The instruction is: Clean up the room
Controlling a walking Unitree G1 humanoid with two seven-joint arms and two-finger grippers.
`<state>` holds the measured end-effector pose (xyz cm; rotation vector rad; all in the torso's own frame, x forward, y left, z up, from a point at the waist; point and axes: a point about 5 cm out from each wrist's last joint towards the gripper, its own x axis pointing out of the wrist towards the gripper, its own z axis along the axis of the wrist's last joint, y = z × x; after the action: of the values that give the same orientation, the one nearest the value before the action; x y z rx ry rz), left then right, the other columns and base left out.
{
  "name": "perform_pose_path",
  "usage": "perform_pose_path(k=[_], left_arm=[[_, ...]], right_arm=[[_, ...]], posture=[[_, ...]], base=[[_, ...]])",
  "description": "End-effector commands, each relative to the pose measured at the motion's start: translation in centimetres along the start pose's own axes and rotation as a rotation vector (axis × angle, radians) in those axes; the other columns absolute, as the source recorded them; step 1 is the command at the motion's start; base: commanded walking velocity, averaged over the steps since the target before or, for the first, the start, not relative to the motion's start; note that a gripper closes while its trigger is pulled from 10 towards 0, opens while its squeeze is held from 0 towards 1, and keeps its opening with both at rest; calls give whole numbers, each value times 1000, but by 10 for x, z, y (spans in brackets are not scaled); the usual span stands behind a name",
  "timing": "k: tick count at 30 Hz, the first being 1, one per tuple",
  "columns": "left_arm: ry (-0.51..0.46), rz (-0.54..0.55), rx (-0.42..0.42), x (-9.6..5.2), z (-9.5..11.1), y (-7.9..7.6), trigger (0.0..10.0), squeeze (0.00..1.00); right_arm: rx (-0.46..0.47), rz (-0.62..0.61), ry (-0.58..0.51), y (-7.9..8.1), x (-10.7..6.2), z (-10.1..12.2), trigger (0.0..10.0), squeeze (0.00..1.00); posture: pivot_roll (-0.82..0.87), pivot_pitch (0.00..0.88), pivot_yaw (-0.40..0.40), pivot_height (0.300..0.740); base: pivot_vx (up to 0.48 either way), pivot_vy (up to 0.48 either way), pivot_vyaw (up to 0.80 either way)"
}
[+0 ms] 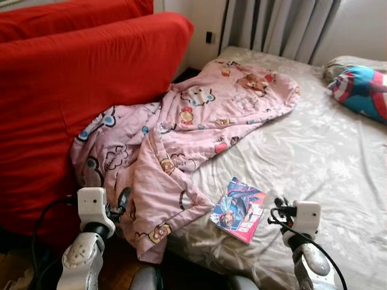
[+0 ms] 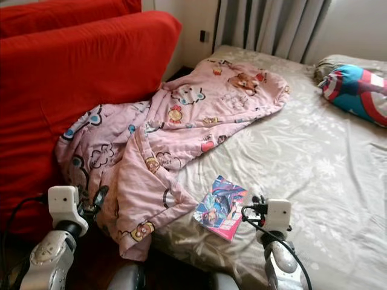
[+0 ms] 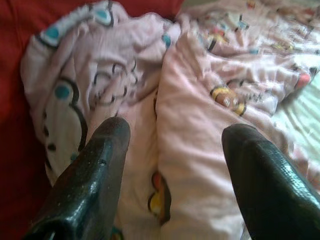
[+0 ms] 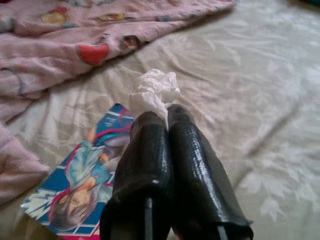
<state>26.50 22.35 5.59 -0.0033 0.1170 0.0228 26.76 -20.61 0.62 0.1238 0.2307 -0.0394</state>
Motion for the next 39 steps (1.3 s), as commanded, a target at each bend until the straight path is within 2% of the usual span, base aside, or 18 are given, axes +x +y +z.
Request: perform_pose_path(k=[1,5,7,11,15,16,17,19,24,27,31,33,39], left_arm=[[38,8,11,1,-10,2,10000,0],[81,-2,20,2,-20,1,10000,0],[143,-6,32,2,-32,3,10000,0],[215,-8,35,4,-45,5,10000,0],[340,-13,22,2,-65,2,10000,0],[404,-15,26,-2,-76,0,10000,0],[404,-15,26,-2,-76,0,10000,0],[488,-4,0,-10,-90,-3,10000,0],[633,75,-40,-29,-113,-5,10000,0],[656,85,-51,-34,-120,-10,10000,0],[670,50,-25,-37,-123,-16,10000,0],[705,33,-3,-43,-129,-18,10000,0],[734,26,42,-48,-131,-13,10000,0]], right_arm=[[15,-68,60,-9,-2,-9,10000,0],[13,-75,116,-7,-3,-17,10000,0],[5,-76,187,-5,-6,-28,10000,0],[-23,-65,273,-6,-13,-41,10000,0],[-63,-90,404,-12,-25,-61,10000,0],[-56,-118,449,-15,-31,-67,10000,0],[-56,-118,449,-15,-31,-67,10000,0],[-37,-152,505,-17,-39,-77,10000,0],[-46,-151,619,-11,-53,-95,10000,0],[-32,-133,646,-2,-58,-102,10000,0],[-46,-113,652,1,-59,-104,10000,0],[-60,-90,674,3,-63,-108,10000,0],[-95,-103,703,-10,-71,-111,10000,0]], posture=[[35,0,-72,651],[39,0,-67,666],[37,0,-60,686],[26,0,-52,706],[22,0,-49,731],[24,0,-52,740],[24,0,-52,740],[17,0,-54,740],[37,0,-59,740],[4,0,-48,740],[9,0,-51,740],[9,0,-51,740],[11,0,-50,740]], base=[[0,0,0],[0,0,0],[0,0,0],[0,0,0],[0,0,0],[0,0,0],[0,0,0],[0,0,0],[0,0,0],[0,0,0],[0,0,0],[0,0,0],[0,0,0]])
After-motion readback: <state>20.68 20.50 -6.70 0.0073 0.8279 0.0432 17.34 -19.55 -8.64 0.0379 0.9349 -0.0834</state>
